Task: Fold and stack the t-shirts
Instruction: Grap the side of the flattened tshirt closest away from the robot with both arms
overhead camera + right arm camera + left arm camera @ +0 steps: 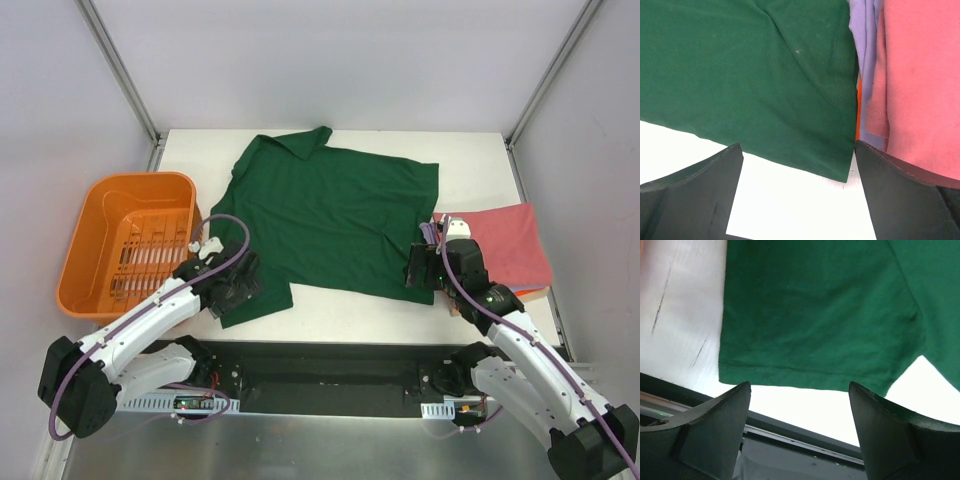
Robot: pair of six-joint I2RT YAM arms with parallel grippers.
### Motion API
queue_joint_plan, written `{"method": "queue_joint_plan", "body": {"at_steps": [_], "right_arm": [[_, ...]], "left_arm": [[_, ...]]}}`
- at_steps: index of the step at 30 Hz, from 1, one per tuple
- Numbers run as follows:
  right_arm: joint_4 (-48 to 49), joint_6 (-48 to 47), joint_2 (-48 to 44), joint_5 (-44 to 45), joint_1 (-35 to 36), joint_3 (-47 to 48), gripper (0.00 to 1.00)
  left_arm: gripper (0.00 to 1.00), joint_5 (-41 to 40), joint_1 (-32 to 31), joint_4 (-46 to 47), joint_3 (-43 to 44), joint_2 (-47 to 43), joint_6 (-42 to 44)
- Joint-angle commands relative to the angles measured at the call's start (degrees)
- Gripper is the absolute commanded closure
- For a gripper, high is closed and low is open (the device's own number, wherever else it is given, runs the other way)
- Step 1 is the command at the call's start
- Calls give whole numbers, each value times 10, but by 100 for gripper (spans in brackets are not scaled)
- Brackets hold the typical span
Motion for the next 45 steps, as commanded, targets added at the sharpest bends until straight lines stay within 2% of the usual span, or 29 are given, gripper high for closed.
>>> {"method": "queue_joint_plan", "body": {"at_steps": [1,7,12,14,17,22,26,39,40,41,42,45], "right_arm": [[10,-7,0,8,-3,2,4],[9,-7,3,1,-2,4,4],[10,-5,-1,-6,-3,2,4],[11,-6,1,-3,-2,1,4],[12,-6,11,-1,-3,3,4],[9,-6,21,-1,-3,5,4],[8,-7,25,-11,-3,8,4],[8,-6,17,-11,-2,5,4],[8,-6,18,-12,-3,5,4],[8,-6,17,-13,-2,5,4],[8,-6,15,-13,-2,5,4],[5,-3,15,-5,-2,5,4]], "left_arm": [[21,-35,-9,-53,25,4,-20],[25,-57,-36,-130,8,18,-89],[30,-80,-49,-136,-7,13,-113],[30,-86,-48,-133,-14,16,-122],[37,-82,-48,-118,-28,34,-121],[38,-69,-49,-99,-33,74,-118],[47,-27,-57,-74,-43,75,-119],[48,-73,-73,-33,-100,52,-163],[50,-80,-73,-23,-102,54,-162],[60,-86,-73,-11,-105,54,-162],[65,-94,-72,-1,-106,55,-162],[74,-108,-72,16,-102,59,-169]]}}
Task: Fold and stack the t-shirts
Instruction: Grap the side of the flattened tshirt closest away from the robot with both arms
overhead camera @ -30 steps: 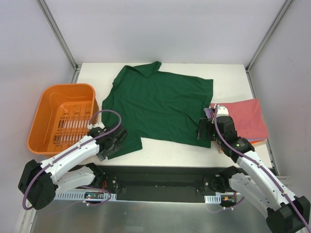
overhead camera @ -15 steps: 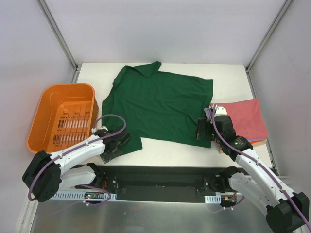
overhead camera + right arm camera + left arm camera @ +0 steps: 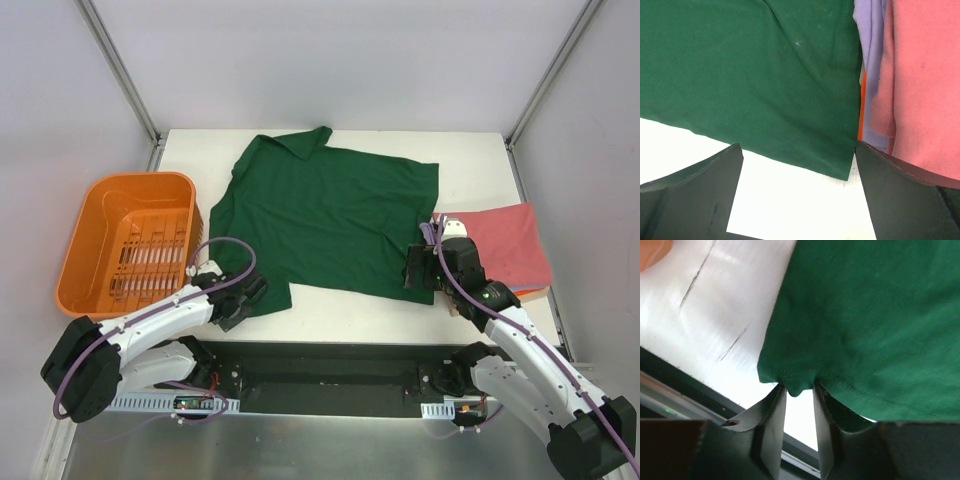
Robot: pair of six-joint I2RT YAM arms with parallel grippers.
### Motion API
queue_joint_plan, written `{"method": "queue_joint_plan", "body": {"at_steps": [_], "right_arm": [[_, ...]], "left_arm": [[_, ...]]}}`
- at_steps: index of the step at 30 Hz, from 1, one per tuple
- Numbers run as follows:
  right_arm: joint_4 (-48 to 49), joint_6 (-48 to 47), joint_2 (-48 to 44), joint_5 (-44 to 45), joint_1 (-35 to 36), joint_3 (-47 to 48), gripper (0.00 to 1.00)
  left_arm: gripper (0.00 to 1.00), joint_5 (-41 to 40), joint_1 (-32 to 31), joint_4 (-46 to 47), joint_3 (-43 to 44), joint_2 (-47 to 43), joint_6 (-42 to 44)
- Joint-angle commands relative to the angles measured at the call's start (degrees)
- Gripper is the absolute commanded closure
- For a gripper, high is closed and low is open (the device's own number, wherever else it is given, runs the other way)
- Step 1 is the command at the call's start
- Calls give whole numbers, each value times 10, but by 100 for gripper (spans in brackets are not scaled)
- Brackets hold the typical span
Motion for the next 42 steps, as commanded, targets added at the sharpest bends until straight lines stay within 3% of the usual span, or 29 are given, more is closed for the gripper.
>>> {"method": "queue_joint_plan", "body": {"at_steps": [1,3,16,27,32,33,38,42], "right_arm": [[5,-3,-8,0,-2,5,4],[5,-4,-8,0,-3,5,4],[6,-14,-3,-13,-3,5,4],[-27,-66,48,-110,11,27,4],[-97,3,135,-80,48,56,2],[-111,30,152,-41,50,62,1],[-147,108,189,57,52,69,11],[-124,118,186,74,53,53,18]], "left_arm": [[80,-47,-5,32,-15,16,-16],[100,-52,-5,33,-7,24,-17],[100,-84,-5,32,43,-91,114],[100,-120,-5,45,128,-55,166],[100,-177,-5,48,149,-72,191],[100,-183,-5,53,154,-75,200],[100,-182,-5,66,174,-72,245],[100,-178,-5,82,175,-72,255]]}}
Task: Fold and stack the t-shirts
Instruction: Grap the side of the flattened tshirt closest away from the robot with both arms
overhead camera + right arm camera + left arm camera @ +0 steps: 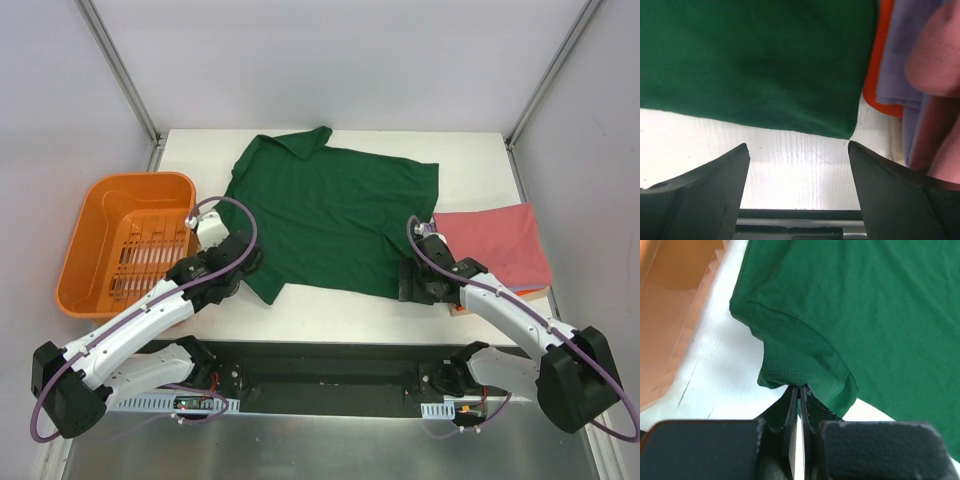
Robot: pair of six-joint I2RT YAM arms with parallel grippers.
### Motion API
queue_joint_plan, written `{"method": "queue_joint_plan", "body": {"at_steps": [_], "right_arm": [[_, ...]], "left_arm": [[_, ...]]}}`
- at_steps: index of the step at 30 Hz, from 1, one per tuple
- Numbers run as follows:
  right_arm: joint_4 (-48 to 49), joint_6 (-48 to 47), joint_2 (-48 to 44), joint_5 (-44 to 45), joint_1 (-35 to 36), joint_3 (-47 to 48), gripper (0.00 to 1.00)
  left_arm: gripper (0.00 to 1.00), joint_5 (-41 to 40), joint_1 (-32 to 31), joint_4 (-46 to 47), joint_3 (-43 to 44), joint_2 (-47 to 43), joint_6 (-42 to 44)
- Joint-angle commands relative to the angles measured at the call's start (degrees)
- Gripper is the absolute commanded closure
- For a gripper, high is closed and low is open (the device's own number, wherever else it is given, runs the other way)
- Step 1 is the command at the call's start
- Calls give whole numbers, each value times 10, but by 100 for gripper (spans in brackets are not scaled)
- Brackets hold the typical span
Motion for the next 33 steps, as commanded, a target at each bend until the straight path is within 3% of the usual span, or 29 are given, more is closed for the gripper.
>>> {"method": "queue_joint_plan", "body": {"at_steps": [1,6,11,16,22,26,33], "right_arm": [[5,45,-7,45,3,0,20],[32,86,11,87,3,-11,35],[32,117,29,148,0,-10,37],[23,130,69,138,-3,-11,38],[16,131,84,84,-2,-11,47],[-20,118,71,60,6,-9,74],[-56,126,-8,-13,25,-42,96]], "left_arm": [[100,-20,-3,20,21,-4,34],[100,-27,-3,27,19,-3,35],[100,-27,-3,26,19,-8,35],[100,-28,-3,24,-13,-41,18],[100,-38,-3,0,-25,-79,6],[100,-49,-3,-67,-22,-115,-48],[100,-33,-3,-134,-40,-195,-87]]}}
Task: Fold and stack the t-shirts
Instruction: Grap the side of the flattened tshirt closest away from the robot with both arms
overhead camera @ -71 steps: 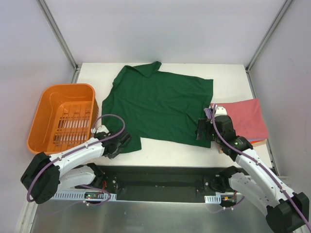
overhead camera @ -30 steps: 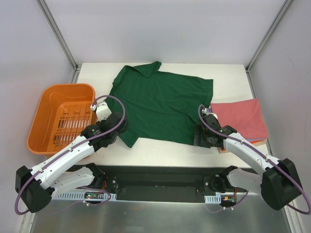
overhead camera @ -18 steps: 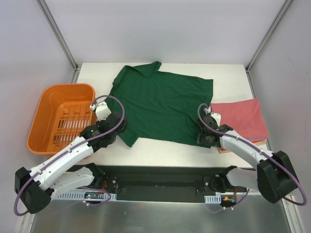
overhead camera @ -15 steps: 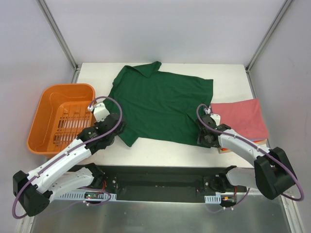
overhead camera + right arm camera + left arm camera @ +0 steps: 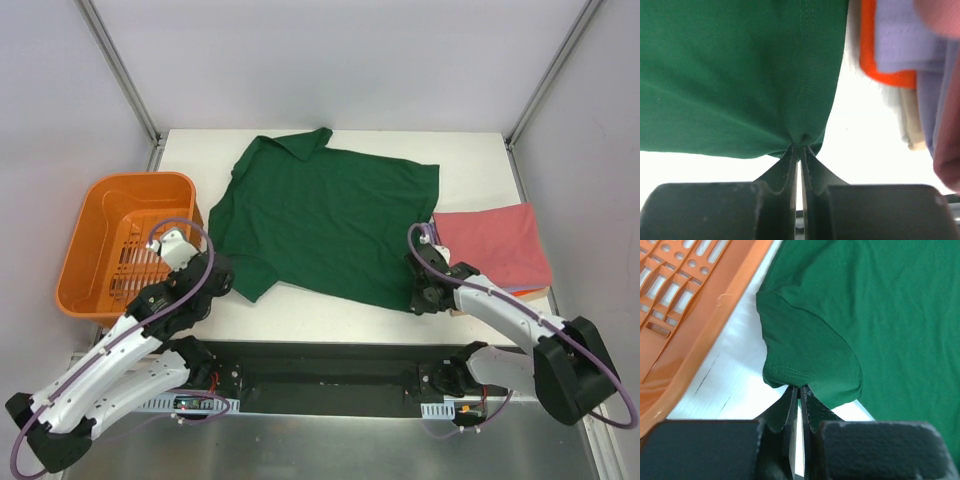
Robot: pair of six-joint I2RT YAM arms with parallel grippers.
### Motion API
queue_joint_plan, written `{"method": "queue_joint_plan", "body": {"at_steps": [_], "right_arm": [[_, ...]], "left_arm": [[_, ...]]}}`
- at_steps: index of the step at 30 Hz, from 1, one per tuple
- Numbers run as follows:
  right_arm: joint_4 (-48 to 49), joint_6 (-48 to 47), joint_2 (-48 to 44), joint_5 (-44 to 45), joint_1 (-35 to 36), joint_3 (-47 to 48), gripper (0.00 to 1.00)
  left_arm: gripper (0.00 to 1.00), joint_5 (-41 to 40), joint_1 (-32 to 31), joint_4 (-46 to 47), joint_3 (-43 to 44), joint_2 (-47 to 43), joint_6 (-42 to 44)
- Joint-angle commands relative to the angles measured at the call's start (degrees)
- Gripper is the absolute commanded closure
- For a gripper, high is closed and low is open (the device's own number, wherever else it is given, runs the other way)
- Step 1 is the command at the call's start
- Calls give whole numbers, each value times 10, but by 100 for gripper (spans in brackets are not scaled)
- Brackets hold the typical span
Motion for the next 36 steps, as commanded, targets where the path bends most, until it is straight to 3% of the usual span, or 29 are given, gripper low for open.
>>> {"method": "queue_joint_plan", "body": {"at_steps": [1,14,27,30,34,36], "right_arm": [[-66,10,-66,-61,16,-18,97],[-143,46,-228,-101,41,-48,99],[-134,-18,-127,-56,-3,87,99],[-118,-40,-107,-71,-35,114,99],[-92,-66,-76,-80,-70,149,99],[-80,-80,-58,-84,-93,166,99]], "left_arm": [[100,4,-2,-58,-14,-40,-31],[100,88,-3,-79,-31,-123,-28],[100,38,9,157,62,69,124],[100,70,56,200,96,133,161],[100,187,144,301,115,194,224],[100,182,149,329,139,231,247]]}}
